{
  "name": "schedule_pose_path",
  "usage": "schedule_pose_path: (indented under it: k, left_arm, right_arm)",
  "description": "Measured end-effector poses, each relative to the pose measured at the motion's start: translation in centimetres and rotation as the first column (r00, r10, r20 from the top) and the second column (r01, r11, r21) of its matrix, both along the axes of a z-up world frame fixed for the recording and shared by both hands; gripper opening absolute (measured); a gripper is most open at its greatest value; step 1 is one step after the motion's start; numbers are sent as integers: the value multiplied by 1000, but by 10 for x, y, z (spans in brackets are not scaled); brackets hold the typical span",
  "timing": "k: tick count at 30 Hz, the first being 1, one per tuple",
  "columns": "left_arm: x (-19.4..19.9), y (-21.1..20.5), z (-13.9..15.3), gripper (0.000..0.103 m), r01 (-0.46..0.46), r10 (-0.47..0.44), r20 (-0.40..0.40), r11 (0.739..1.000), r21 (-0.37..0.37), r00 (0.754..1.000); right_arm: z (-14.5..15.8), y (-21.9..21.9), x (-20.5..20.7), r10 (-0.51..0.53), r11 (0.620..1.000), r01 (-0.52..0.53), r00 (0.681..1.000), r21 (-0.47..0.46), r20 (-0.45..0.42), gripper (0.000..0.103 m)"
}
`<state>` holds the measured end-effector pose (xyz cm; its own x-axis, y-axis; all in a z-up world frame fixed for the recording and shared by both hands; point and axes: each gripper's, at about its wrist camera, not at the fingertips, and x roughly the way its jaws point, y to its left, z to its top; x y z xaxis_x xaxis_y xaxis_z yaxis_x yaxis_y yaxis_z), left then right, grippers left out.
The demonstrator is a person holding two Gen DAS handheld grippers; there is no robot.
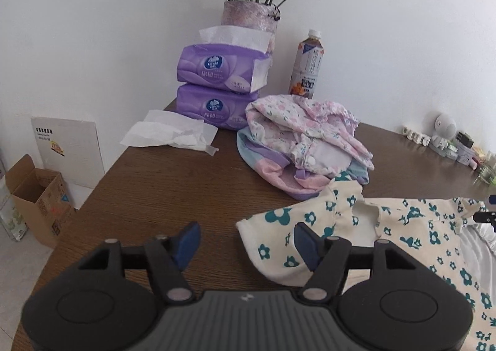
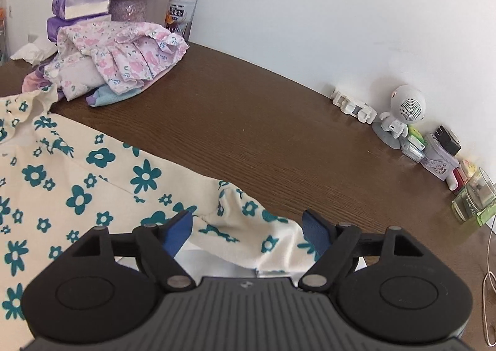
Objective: Fold clothes
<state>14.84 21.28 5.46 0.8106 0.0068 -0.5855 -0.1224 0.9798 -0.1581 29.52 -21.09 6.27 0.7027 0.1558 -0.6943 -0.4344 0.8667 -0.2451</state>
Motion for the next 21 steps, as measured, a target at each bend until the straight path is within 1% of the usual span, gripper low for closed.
schedule_pose_path:
  k: [3,6,10,12,15,19,20,21]
  left_arm:
    - [-13,-3,12,68,33,-32,24,999,-37,999]
    - [-22,-18,18,69,85,-85,22,996,-30,996]
    - [-32,-45,14,71,164,-164,15,986,-25,986]
    - [-36,-57,9,71,187,-187,2,982,-26,982]
    - [-39,-69,0,71,207,-207,-18,978,-31,978]
    - [-34,-75,-10,71,202,-203,-42,979,-41,978]
    - [-31,-76,-13,71,197,-198,-51,980,-37,979]
    - [-28,-76,-15,71,192,-193,-61,981,-33,979]
  right_arm:
    - [8,-16,-23,12,1000,-12,1000,23,2,82]
    - [13,-28,-52,43,998,-43,999,36,-5,82]
    - [19,-41,-95,89,994,-88,996,63,-15,83]
    - [21,-47,-117,116,990,-113,993,86,-28,83]
    - [19,-54,-148,155,983,-148,987,106,-52,83]
    - [8,-58,-176,182,979,-174,981,101,-70,82]
    - [4,-59,-178,181,979,-172,980,106,-80,81]
    - [1,-59,-179,181,979,-170,979,112,-91,76]
